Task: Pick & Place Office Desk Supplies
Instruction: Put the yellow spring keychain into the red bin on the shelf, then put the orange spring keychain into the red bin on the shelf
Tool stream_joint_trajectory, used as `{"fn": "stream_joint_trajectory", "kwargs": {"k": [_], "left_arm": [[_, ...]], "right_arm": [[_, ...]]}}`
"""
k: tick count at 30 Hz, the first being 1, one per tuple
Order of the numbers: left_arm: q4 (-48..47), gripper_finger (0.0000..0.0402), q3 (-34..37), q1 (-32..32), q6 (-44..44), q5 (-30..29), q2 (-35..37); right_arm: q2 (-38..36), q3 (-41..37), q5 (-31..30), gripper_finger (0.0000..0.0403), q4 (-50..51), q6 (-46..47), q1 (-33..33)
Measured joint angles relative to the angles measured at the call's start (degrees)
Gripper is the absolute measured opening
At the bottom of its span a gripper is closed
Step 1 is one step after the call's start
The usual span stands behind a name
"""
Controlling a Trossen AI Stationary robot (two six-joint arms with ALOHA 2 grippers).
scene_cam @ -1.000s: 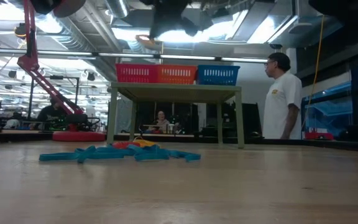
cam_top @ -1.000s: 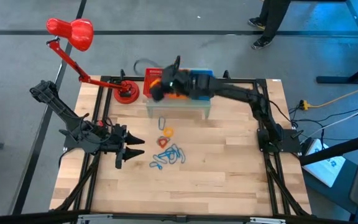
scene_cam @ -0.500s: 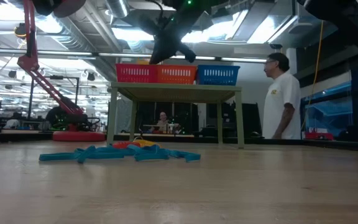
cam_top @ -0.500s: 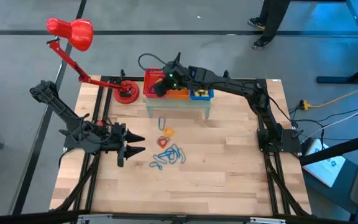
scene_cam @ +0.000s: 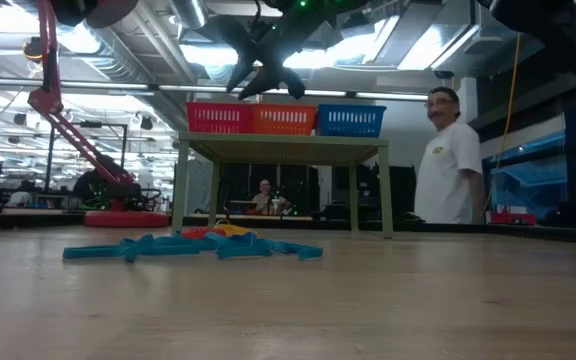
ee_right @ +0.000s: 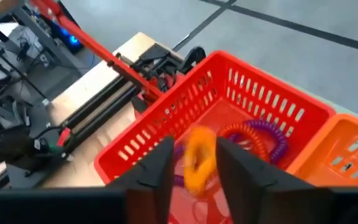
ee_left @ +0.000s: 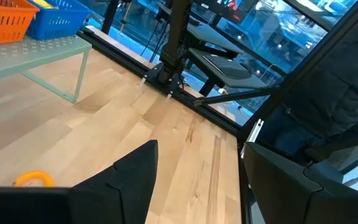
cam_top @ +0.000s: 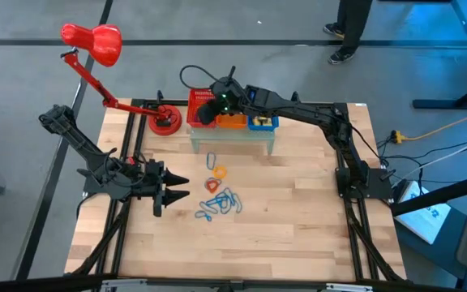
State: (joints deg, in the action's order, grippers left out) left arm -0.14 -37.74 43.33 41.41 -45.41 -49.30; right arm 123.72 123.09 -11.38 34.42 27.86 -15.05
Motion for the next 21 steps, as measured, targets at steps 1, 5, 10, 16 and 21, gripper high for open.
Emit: {"fn": "stream_joint_trajectory", "kwargs": {"k": [1,5,10,16,21], "left_arm": [[0.0,0.0235,0.0,0.0,0.0,0.0,0.0],[0.0,0.0235,0.0,0.0,0.0,0.0,0.0],[-0.1,0.0235,0.0,0.0,0.0,0.2,0.0],[-4.3,0.0235,0.0,0.5,1.9,3.4,0.0],[-14.9,0.0235,0.0,1.2,3.4,7.0,-1.4]], "right_arm": [[0.0,0.0,-0.1,0.0138,0.0,0.2,-0.1],[-0.1,0.0,0.1,0.0169,0.3,2.8,-0.3],[-2.4,0.0,2.7,0.0179,1.5,3.5,2.2],[-6.6,0.0,-1.7,0.0174,9.6,1.3,10.0],[-8.7,0.0,-3.4,0.0157,16.3,0.2,16.9]]}}
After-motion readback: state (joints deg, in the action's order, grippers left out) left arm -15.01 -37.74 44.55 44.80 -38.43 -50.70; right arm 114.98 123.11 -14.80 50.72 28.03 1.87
